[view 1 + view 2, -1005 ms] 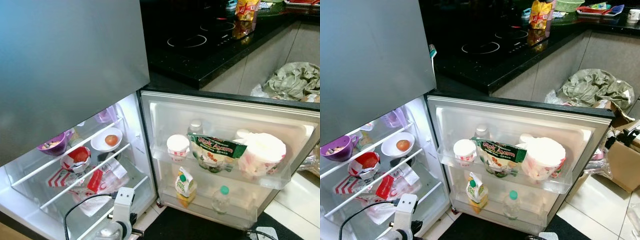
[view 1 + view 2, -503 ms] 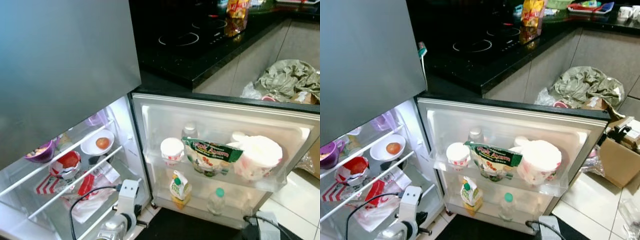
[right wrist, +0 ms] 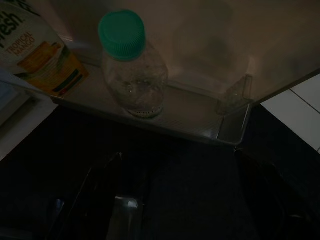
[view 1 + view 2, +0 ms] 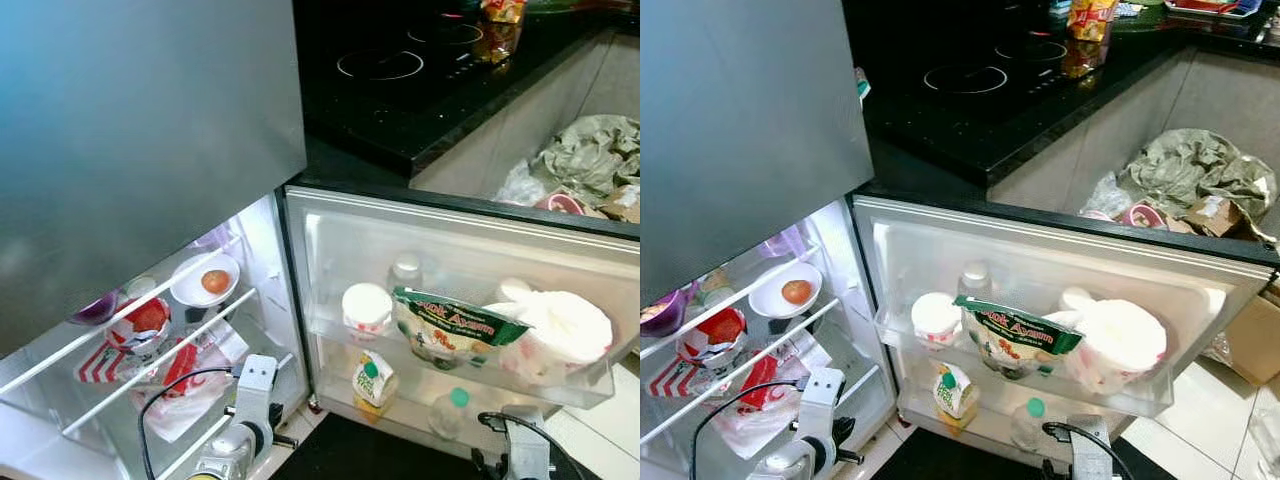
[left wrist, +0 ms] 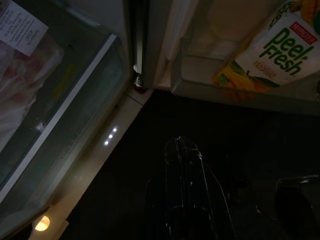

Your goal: Restocking fridge

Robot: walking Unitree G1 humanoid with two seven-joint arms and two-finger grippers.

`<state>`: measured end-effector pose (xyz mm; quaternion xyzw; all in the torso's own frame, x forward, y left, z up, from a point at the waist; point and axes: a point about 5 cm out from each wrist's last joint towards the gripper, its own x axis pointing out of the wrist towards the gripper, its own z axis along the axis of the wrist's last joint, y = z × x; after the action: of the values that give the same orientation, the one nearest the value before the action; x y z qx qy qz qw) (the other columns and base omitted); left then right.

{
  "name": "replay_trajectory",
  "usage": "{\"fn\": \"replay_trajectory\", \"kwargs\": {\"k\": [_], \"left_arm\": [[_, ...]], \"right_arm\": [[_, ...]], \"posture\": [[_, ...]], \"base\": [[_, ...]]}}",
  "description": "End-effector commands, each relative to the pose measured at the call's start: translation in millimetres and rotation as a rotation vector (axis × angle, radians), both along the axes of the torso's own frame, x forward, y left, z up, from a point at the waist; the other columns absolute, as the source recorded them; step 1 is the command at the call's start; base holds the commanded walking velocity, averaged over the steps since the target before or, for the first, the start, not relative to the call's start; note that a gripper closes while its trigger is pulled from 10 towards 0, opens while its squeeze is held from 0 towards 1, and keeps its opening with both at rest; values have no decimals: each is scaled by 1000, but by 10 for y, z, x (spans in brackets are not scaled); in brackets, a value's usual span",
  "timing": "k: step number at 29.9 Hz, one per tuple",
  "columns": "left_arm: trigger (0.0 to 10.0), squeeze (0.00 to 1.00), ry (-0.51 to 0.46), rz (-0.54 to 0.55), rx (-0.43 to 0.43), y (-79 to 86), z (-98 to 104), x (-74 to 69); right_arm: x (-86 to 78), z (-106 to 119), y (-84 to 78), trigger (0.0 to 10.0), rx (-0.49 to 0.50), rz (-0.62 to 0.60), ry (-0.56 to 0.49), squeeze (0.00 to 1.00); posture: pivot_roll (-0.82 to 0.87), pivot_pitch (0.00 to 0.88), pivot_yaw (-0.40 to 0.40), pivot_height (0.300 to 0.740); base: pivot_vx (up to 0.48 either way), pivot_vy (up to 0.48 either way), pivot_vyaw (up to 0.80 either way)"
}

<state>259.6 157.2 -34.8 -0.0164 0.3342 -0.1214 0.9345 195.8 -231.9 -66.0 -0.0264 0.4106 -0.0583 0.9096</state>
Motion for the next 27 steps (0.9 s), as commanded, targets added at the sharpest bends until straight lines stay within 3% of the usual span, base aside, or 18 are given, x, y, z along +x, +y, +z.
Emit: {"fn": "replay_trajectory", "kwargs": {"k": [1, 11, 27], "left_arm": [[10000, 0, 17, 0, -1, -12, -33, -40], [10000, 0, 19, -4, -7, -45, -30, -31], [10000, 0, 23, 2, -7, -36, -23, -19]], "right_arm": [[-57, -29, 1, 10000, 10, -12, 16, 0], [-42, -21, 14, 10000, 12, -16, 9, 0], [-50, -25, 35, 10000, 15, -15, 12, 0]], "posture": [[-165, 70, 54, 740], [-168, 66, 56, 740], [-167, 62, 58, 740]], "base": [[0, 0, 0], [0, 0, 0], [-429, 0, 0]]}}
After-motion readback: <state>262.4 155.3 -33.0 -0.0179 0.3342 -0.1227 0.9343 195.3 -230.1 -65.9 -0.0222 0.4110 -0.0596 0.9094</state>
